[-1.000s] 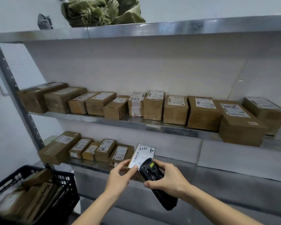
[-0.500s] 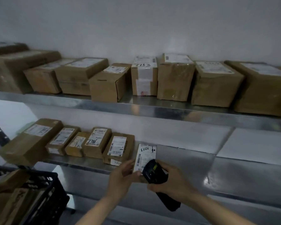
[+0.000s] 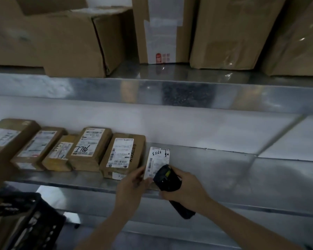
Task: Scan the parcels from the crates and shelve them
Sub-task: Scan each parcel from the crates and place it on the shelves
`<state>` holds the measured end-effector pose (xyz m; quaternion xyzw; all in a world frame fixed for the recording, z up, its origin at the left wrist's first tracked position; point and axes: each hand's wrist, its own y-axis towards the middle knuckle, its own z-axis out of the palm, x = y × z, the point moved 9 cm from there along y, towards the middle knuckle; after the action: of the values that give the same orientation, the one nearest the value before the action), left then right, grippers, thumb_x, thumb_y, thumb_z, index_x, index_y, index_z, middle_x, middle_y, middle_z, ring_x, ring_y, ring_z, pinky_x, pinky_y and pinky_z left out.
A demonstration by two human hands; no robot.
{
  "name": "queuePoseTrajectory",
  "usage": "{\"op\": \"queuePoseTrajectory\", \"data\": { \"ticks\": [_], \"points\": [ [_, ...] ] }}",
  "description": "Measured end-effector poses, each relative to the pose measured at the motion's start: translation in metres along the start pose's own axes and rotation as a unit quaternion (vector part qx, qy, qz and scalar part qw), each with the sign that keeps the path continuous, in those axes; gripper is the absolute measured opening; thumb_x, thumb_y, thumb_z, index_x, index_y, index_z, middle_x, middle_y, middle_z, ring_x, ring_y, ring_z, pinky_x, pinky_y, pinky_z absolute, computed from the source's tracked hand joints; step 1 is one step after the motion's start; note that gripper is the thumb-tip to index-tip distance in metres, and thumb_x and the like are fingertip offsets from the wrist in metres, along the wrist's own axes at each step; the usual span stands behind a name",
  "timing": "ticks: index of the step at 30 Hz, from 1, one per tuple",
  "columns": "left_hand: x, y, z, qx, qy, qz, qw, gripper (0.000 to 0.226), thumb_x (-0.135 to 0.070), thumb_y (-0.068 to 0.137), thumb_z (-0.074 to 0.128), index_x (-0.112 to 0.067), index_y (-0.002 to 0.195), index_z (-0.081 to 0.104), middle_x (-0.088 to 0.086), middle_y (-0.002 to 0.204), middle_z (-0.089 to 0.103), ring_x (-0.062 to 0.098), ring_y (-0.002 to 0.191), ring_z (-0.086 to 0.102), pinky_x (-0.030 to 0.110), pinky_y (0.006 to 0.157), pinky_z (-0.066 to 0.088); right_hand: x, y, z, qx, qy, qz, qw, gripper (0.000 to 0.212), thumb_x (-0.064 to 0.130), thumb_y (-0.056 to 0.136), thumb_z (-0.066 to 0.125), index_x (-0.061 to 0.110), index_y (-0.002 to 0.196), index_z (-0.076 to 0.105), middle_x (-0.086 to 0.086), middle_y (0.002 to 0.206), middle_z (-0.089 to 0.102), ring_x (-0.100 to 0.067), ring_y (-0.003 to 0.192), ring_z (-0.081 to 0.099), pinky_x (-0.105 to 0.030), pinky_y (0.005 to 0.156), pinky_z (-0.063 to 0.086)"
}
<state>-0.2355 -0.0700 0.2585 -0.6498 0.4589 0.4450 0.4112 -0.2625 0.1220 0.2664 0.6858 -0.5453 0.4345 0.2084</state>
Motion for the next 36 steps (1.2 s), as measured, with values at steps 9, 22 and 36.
{"op": "queuePoseTrajectory", "data": {
  "ticks": [9,22,36],
  "points": [
    [-0.010,0.019,0.002,-0.083,0.073,0.004,0.994,0.024,-0.022,0.088,0.076,-0.034,0.109,0.075,-0.018,0.085,0.074,0.002,0.072,0.071,0.035,0.072,0.063,0.004,0.033,-0.013,0.016,-0.045,0.010,0.999,0.087,0.040,0.065,0.092,0.048,0.143,0.054,0.017,0.111,0.073,-0.007,0.095,0.070,-0.029,0.084,0.060],
    [-0.012,0.028,0.004,-0.107,0.055,0.003,0.993,0.022,-0.021,0.088,0.077,-0.033,0.103,0.066,-0.017,0.089,0.072,-0.006,0.068,0.069,0.025,0.054,0.060,-0.005,0.039,-0.023,0.004,-0.025,0.006,1.000,0.079,0.042,0.064,0.092,0.065,0.127,0.051,0.023,0.106,0.071,-0.003,0.096,0.069,-0.032,0.087,0.059],
    [-0.032,-0.023,-0.091,-0.111,0.001,0.023,0.994,0.042,-0.047,0.089,0.071,-0.032,0.128,0.065,-0.018,0.103,0.072,-0.004,0.096,0.067,0.023,0.087,0.056,0.091,-0.004,-0.011,-0.087,-0.074,-0.065,0.991,0.077,0.044,0.068,0.093,0.040,0.135,0.056,0.022,0.110,0.065,-0.008,0.104,0.065,-0.031,0.088,0.056]
  ]
}}
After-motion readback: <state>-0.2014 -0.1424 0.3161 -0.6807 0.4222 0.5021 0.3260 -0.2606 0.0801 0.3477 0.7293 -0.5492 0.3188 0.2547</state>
